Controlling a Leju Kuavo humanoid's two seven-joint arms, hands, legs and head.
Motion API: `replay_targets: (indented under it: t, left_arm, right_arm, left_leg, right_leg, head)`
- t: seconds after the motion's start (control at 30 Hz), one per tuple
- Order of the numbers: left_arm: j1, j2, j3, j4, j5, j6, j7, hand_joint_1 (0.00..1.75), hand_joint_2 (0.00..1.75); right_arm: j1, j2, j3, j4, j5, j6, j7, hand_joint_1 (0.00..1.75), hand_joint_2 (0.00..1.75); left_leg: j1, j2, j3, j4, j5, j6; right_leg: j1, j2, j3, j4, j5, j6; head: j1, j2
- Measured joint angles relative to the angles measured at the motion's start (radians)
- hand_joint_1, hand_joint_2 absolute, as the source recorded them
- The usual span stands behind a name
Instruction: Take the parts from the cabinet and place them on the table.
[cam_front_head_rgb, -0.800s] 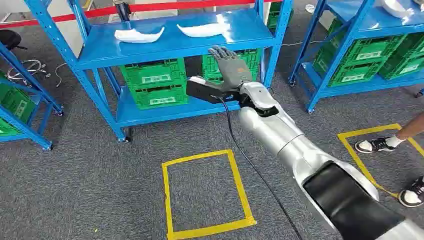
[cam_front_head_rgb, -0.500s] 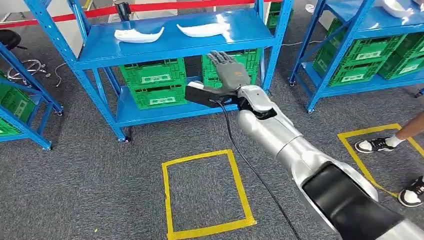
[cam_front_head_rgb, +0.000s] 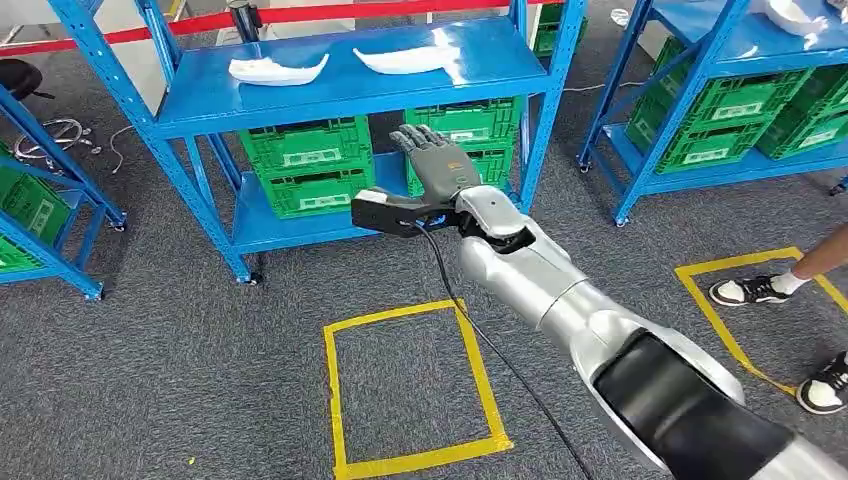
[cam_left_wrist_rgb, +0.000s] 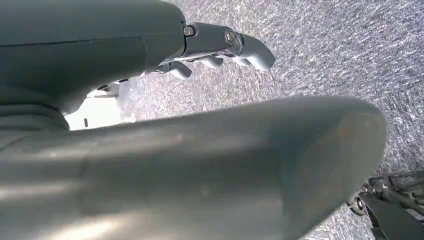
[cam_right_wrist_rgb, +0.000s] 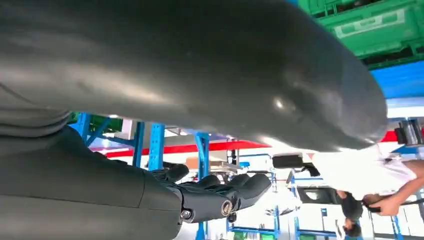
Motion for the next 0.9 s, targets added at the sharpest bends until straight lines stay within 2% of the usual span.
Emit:
replay_targets:
  t: [0.3, 0.9]
  left_arm:
    - [-0.019, 0.001, -0.038, 0.0, -0.031, -0.01, 0.005, 0.0, 0.0]
    - [-0.023, 0.002, -0.052, 0.002, -0.029, -0.011, 0.005, 0.0, 0.0]
  right_arm:
    - [0.015, 0.006, 0.02, 0.013, 0.002, -0.003, 0.003, 0.0, 0.0]
    - [0.007, 0.03, 0.04, 0.016, -0.007, 0.01, -0.008, 0.0, 0.0]
  left_leg:
    - [0.0, 0.0, 0.0, 0.0, 0.0, 0.0]
    - [0.0, -0.001, -0.001, 0.0, 0.0, 0.0]
  right_leg:
    - [0.0, 0.0, 0.0, 0.0, 0.0, 0.0]
    - [0.0, 0.0, 0.0, 0.0, 0.0, 0.0]
  head:
    - [0.0, 0.0]
    - [0.0, 0.0]
